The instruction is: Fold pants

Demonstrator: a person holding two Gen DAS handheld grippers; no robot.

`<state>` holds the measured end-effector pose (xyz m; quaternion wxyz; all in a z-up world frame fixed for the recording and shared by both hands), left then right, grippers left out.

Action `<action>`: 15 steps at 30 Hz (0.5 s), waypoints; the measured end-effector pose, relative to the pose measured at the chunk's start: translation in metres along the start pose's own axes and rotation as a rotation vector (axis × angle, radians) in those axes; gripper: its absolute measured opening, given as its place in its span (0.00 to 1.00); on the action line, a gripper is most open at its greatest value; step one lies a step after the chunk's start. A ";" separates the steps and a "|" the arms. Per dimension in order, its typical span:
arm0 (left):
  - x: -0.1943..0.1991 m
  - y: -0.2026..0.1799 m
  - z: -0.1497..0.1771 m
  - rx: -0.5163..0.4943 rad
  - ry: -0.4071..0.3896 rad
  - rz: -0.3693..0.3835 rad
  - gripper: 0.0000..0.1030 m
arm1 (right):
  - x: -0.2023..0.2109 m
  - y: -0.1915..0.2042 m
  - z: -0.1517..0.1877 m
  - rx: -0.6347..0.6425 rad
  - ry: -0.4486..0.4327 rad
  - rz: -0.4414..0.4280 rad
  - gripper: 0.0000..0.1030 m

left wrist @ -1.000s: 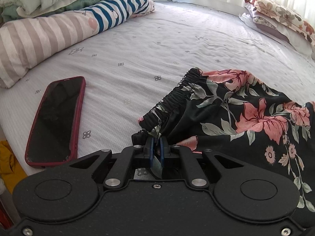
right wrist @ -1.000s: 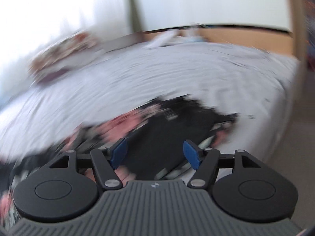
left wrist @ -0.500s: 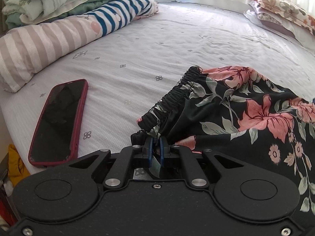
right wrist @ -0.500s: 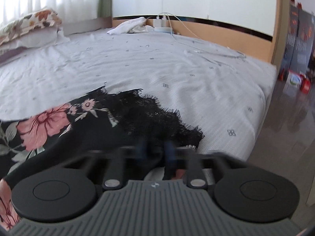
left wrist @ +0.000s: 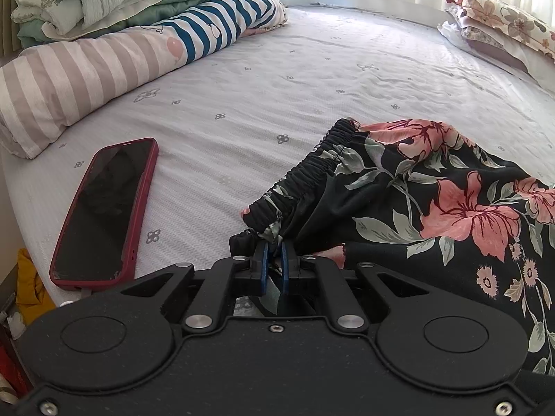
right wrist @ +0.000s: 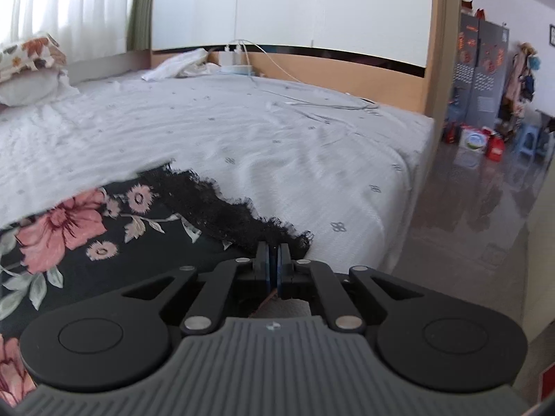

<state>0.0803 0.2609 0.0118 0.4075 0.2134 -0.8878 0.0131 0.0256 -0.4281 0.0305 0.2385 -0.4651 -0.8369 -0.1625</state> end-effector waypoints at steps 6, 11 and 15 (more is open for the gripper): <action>0.000 -0.001 0.002 -0.009 -0.008 -0.008 0.08 | 0.035 0.015 -0.012 0.049 -0.088 -0.003 0.65; 0.002 -0.003 0.006 -0.008 -0.029 -0.016 0.08 | 0.085 0.072 -0.004 0.210 -0.004 -0.421 0.75; 0.003 -0.005 0.009 -0.022 -0.043 -0.024 0.08 | 0.121 0.131 0.036 0.350 0.141 -0.773 0.75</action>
Point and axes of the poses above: each gripper's, at about its wrist camera, not at the fingertips, and x roughly against the way its jaws point, y to its left, z to its underside, the point moved 2 cm from there along -x, roughly the way its jaws point, and after that the axes turned 11 degrees about -x, right-handed, at the moved point
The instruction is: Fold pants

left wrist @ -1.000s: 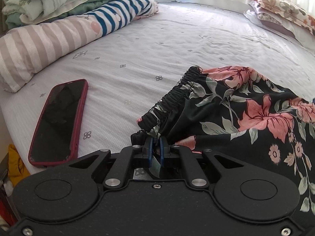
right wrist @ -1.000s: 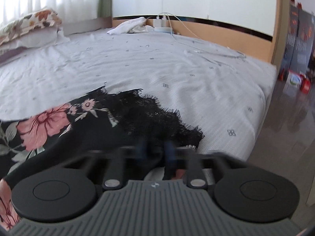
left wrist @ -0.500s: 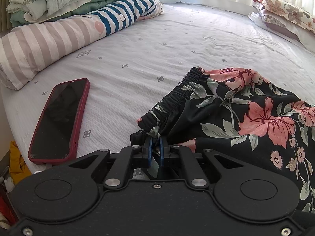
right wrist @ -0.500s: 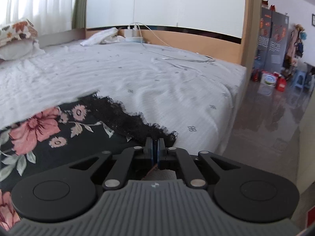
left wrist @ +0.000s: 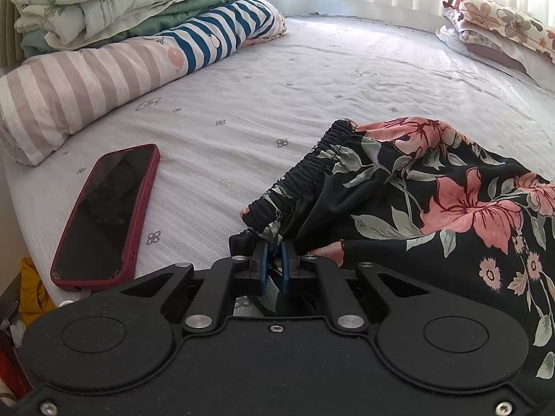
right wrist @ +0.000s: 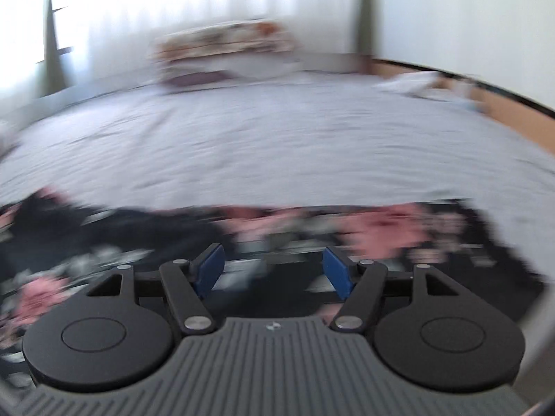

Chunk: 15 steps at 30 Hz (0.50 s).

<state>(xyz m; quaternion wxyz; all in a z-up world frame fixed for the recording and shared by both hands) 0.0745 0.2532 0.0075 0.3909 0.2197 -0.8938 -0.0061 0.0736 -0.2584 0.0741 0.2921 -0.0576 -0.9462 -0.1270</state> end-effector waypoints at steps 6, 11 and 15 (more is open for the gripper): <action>0.000 -0.001 -0.002 0.015 0.011 -0.011 0.08 | -0.018 0.074 0.036 0.200 0.094 -0.194 0.74; -0.001 -0.003 -0.002 0.000 0.007 -0.021 0.08 | -0.034 0.022 0.031 0.140 0.115 -0.083 0.76; -0.002 -0.005 -0.003 -0.006 0.014 -0.032 0.08 | -0.047 -0.046 0.006 0.060 0.083 0.177 0.81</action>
Point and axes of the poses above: each gripper's, at about its wrist camera, not at the fingertips, and x roughly against the way its jaws point, y to its left, z to its underside, the point moved 2 cm from there along -x, roughly the way its jaws point, and after that the axes turned 11 degrees about -x, right-handed, at the moved point
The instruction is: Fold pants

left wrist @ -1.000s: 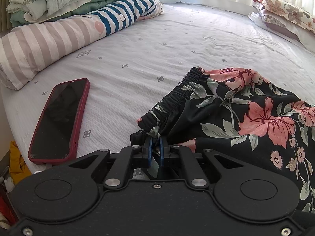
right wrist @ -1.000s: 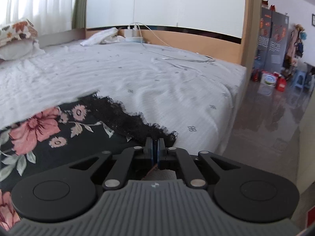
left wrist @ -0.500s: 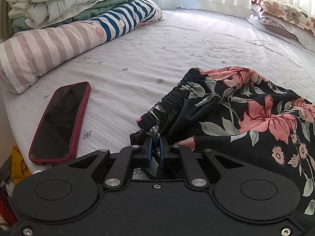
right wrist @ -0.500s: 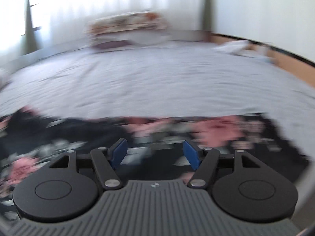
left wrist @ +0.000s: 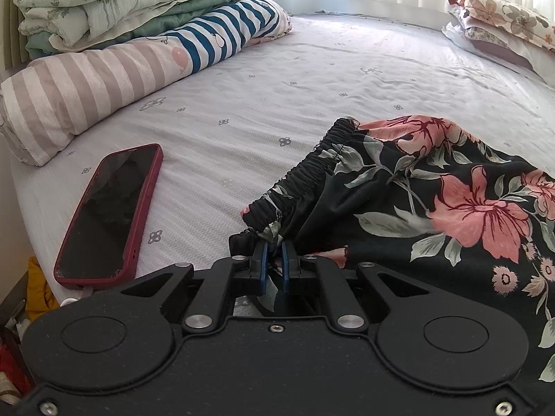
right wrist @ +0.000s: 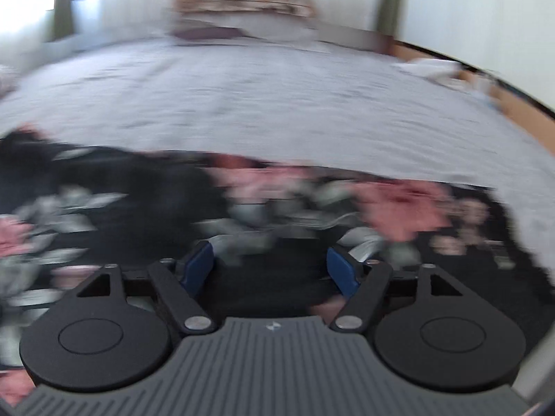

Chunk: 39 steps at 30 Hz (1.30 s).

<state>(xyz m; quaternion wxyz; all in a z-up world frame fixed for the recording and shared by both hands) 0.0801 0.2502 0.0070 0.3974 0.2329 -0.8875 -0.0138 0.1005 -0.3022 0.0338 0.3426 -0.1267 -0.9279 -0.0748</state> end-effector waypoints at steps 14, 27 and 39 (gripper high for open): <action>0.001 -0.010 0.000 -0.010 -0.001 -0.058 0.08 | 0.016 -0.123 -0.024 -0.354 -0.120 0.180 0.82; 0.108 -0.033 -0.017 -0.010 -0.342 0.009 0.75 | 0.066 0.025 0.020 0.005 -0.115 -0.092 0.81; 0.171 -0.262 -0.037 -0.540 -0.269 0.851 0.12 | 0.085 0.047 0.059 -0.084 -0.265 0.031 0.81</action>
Point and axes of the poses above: each gripper's, at about its wrist camera, not at the fingertips, and x roughly against the way its jaws point, y to its left, z to its underside, the point moved 2 cm from there along -x, roughly the way its jaws point, and after that the axes turned 11 degrees about -x, right-handed, at the moved point
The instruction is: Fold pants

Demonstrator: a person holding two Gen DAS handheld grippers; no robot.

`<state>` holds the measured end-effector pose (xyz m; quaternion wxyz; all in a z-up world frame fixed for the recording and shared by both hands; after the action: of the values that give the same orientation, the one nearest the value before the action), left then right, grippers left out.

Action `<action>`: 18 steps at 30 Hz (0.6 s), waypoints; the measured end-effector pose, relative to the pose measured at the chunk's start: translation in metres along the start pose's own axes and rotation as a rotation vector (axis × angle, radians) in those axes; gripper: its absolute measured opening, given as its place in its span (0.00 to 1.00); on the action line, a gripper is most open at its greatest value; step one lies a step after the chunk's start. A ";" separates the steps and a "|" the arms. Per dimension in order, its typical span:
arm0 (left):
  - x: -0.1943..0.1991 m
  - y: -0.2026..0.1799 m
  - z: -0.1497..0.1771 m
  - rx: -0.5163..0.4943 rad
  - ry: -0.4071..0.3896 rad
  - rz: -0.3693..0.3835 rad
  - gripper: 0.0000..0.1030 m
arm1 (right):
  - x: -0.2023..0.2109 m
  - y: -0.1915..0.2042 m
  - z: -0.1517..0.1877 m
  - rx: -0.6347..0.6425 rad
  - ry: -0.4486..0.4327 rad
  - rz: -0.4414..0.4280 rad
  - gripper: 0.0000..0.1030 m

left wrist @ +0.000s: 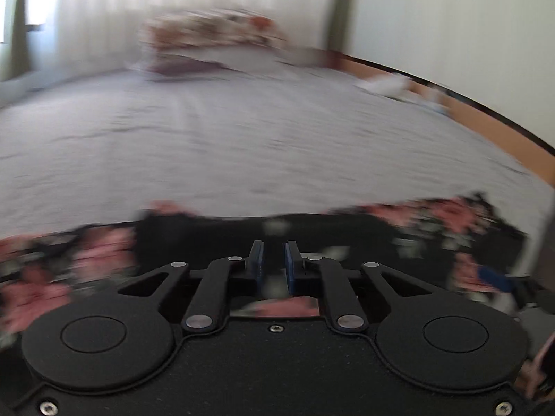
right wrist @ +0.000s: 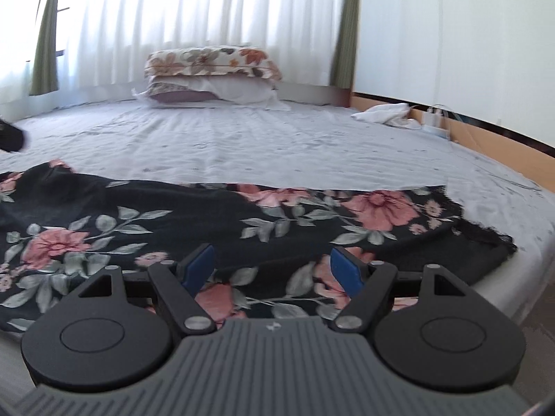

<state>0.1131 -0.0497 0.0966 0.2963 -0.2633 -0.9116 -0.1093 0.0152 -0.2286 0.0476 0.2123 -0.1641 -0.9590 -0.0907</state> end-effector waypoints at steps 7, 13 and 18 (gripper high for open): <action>-0.117 -0.117 -0.031 -0.170 0.136 0.275 0.10 | -0.006 -0.036 0.012 -0.120 -0.022 0.037 0.82; -0.205 -0.169 -0.039 -0.263 0.219 0.217 0.08 | -0.020 -0.049 0.024 -0.127 -0.031 0.058 0.84; -0.237 -0.165 -0.056 -0.271 0.203 0.119 0.07 | -0.025 -0.050 0.028 -0.105 -0.056 0.059 0.87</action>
<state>0.2129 -0.3062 -0.0071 0.3547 -0.3421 -0.8365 -0.2396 0.0082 -0.2753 0.0062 0.1792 -0.2057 -0.9533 -0.1299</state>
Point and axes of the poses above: each gripper's, at about its wrist camera, not at the fingertips, and x roughly against the way its jaws point, y to its left, z to its underside, the point moved 2 cm from there along -x, roughly the way its jaws point, and after that the axes turned 11 degrees about -x, right-handed, at the moved point
